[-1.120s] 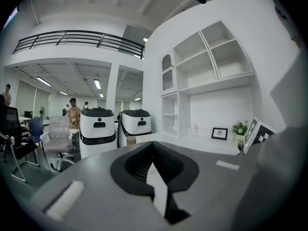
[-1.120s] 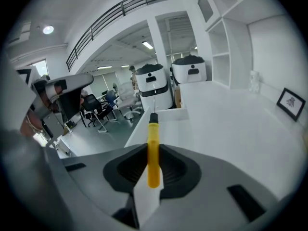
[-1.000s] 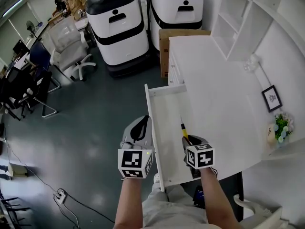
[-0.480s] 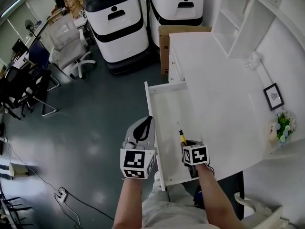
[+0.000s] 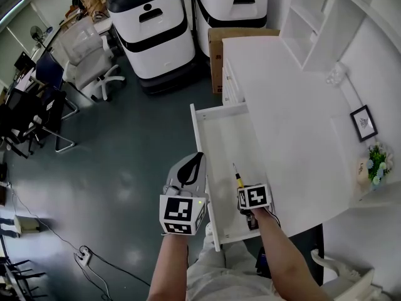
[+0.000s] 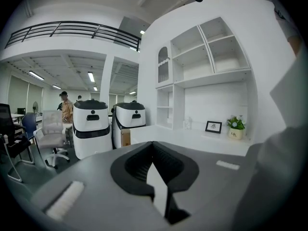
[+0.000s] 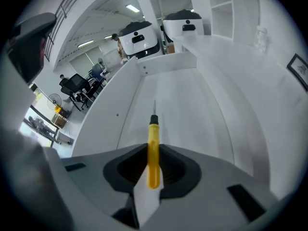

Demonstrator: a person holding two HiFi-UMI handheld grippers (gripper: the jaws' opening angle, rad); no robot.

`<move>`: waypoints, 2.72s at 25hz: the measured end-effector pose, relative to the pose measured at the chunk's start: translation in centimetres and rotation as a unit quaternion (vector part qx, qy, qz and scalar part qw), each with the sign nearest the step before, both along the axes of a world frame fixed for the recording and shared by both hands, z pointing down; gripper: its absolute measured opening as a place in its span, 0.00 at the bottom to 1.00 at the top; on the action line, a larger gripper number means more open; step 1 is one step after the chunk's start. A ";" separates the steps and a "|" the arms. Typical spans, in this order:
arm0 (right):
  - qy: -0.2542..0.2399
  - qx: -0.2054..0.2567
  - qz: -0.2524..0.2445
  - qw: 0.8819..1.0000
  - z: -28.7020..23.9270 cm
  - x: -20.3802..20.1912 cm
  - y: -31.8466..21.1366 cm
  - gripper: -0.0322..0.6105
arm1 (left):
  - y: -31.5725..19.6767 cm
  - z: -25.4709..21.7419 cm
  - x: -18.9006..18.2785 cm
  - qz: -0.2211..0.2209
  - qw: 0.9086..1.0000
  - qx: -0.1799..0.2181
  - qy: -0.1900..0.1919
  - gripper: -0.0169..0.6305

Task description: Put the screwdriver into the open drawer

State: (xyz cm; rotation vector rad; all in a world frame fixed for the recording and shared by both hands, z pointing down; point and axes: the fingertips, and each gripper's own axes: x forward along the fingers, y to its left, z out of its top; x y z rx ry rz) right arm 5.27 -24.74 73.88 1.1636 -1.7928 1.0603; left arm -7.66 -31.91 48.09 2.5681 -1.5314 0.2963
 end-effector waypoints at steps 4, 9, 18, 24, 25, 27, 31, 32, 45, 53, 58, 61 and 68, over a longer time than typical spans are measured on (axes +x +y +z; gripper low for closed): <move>0.003 -0.019 0.018 1.000 1.3 0.3 0.0 0.17 | -0.3 0.3 0.1 0.006 1.000 -0.002 -0.002 0.04; 0.011 -0.040 0.027 0.999 3.2 0.3 0.6 0.17 | -0.2 1.4 0.1 0.007 1.000 -0.008 -0.003 0.04; 0.058 -0.049 -0.003 0.997 4.7 0.3 0.9 0.17 | 0.0 3.0 -0.2 0.002 1.000 -0.028 -0.003 0.04; 0.044 -0.064 -0.001 0.997 5.0 -0.5 1.2 0.26 | -0.1 3.5 -0.5 -0.003 0.999 -0.034 0.000 0.04; 0.032 -0.066 -0.003 0.997 4.9 -0.9 1.2 0.31 | -0.2 3.6 -0.5 -0.004 0.999 -0.034 0.001 0.04; 0.009 -0.071 -0.006 0.997 4.8 -1.7 1.3 0.41 | -0.3 3.6 -0.4 -0.004 0.999 -0.035 0.003 0.04; -0.001 -0.059 -0.006 0.998 4.1 -2.0 0.9 0.55 | -0.4 3.1 -0.2 -0.001 0.999 -0.032 0.005 0.04; 0.001 -0.054 -0.006 0.999 3.8 -1.9 0.7 0.57 | -0.4 2.9 -0.2 0.000 1.000 -0.031 0.006 0.04; 0.025 0.004 0.009 1.000 -1.1 -0.5 0.2 0.58 | 0.3 -0.5 0.0 0.020 1.000 0.000 0.018 0.04; 0.029 0.061 0.033 0.997 -5.0 0.0 0.3 0.57 | 1.3 -2.6 0.1 0.057 0.998 0.022 0.025 0.04; 0.022 0.105 0.050 0.993 -8.2 0.1 -0.1 0.57 | 1.8 -4.0 0.5 0.074 0.996 0.035 0.035 0.04; 0.022 0.130 0.051 0.990 -10.2 0.3 -0.5 0.57 | 1.9 -4.6 0.6 0.080 0.995 0.042 0.042 0.04; 0.012 0.192 0.028 0.981 -15.4 -0.2 -1.2 0.57 | 1.9 -7.2 0.0 0.075 0.994 0.063 0.056 0.04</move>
